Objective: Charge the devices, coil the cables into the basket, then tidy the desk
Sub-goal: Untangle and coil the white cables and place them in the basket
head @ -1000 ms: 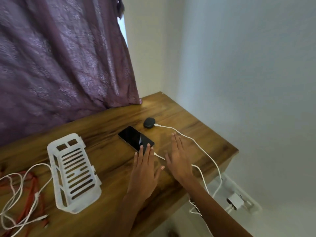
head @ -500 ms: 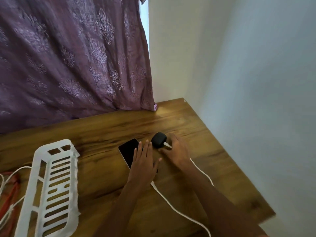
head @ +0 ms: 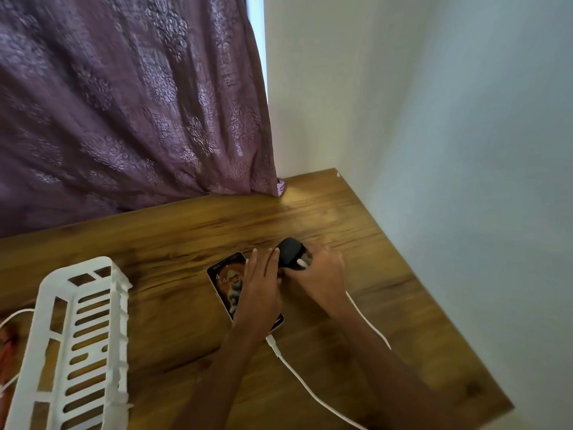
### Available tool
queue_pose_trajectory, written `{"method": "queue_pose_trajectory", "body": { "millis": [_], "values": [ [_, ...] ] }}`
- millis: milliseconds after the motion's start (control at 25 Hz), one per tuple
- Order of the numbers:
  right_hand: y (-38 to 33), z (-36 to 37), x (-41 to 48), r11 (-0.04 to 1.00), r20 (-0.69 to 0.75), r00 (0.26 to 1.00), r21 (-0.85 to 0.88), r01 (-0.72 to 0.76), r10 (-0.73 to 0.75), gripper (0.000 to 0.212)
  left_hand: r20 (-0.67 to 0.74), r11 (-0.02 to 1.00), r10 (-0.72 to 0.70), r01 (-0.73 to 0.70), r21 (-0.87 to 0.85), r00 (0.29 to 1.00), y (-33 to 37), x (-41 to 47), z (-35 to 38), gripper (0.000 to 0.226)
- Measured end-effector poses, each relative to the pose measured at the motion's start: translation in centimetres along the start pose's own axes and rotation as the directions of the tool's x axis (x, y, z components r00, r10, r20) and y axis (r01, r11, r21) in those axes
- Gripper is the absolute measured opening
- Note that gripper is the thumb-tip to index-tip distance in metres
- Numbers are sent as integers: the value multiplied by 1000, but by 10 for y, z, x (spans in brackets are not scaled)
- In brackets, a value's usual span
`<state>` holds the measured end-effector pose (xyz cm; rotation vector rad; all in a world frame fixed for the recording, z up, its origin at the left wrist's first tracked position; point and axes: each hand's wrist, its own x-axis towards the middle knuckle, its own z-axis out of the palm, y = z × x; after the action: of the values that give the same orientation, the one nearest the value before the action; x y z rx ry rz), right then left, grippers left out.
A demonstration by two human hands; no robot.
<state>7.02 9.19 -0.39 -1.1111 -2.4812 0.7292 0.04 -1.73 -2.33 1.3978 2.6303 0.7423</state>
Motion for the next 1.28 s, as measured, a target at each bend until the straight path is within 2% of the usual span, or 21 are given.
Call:
{"method": "queue_pose_trajectory", "body": {
  "millis": [120, 240, 400, 520, 840, 1080, 1280],
  "values": [
    [-19, -29, -13, 1000, 28, 999, -5, 19, -19, 46, -143, 995, 85, -91, -38, 986, -1, -1, -12, 54],
    [-33, -61, -29, 969, 146, 989, 238, -66, 32, 41, -275, 975, 197, -217, -44, 941, 2, -7, -24, 52],
    [-32, -96, -40, 783, 251, 966, 590, -200, 57, 21, -352, 950, 232, -290, -120, 907, 7, -14, -47, 40],
    [-31, -107, -54, 635, 230, 969, 736, -235, 92, 18, -361, 923, 285, -356, -147, 888, 14, -17, -65, 42],
    [-42, -119, -79, 553, 85, 978, 814, -180, 192, 18, -342, 882, 362, -437, -174, 867, 33, -20, -95, 45],
    [-44, -127, -85, 507, 77, 980, 847, -161, 182, 17, -357, 868, 376, -460, -187, 855, 37, -23, -97, 44],
    [-42, -121, -87, 434, 125, 967, 876, -212, 220, 12, -446, 886, 368, -453, -98, 816, 36, -30, -92, 39]
  ]
}}
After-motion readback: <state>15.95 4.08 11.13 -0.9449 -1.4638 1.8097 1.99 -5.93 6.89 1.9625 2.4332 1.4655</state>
